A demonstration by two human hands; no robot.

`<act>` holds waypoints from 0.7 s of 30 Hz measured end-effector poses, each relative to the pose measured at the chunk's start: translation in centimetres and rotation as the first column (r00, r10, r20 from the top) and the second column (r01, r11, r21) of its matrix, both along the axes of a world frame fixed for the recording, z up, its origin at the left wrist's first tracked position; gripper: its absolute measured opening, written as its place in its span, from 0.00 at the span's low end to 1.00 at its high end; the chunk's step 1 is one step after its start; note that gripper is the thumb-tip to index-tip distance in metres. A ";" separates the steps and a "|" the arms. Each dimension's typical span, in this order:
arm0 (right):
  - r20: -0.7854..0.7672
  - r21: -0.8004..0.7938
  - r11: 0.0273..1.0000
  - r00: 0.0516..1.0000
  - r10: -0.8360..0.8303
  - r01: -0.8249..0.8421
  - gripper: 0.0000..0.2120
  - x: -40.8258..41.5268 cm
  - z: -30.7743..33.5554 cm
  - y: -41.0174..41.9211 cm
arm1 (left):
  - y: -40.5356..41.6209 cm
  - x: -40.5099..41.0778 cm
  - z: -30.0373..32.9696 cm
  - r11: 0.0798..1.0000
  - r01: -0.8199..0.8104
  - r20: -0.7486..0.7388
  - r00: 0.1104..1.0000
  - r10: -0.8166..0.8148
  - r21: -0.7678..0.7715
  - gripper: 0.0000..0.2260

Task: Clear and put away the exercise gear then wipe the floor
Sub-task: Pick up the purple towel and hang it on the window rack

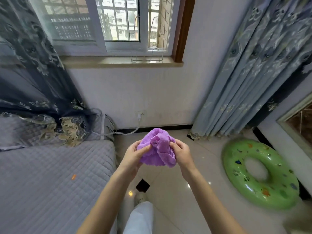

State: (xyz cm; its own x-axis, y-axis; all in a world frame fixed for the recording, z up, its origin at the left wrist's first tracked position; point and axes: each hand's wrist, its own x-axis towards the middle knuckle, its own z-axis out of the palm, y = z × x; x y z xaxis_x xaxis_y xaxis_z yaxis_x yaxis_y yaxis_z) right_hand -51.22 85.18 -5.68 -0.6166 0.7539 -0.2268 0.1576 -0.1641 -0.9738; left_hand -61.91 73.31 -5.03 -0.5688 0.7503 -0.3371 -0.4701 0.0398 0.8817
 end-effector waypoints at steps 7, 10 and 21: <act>-0.035 -0.007 0.998 0.998 -0.060 0.060 0.10 -9.6 0.6 7.8 | 8.4 -9.7 0.6 0.999 0.041 -0.019 0.999 -0.041 0.018 0.17; -0.057 -0.023 0.996 0.995 -0.086 0.084 0.09 -13.1 1.0 10.5 | 11.3 -13.3 1.0 0.999 0.053 -0.024 0.998 -0.052 0.013 0.19; -0.092 -0.009 0.997 0.993 -0.072 0.071 0.10 -22.8 2.6 19.6 | 20.1 -23.1 2.9 0.999 0.048 -0.057 0.997 -0.047 0.020 0.21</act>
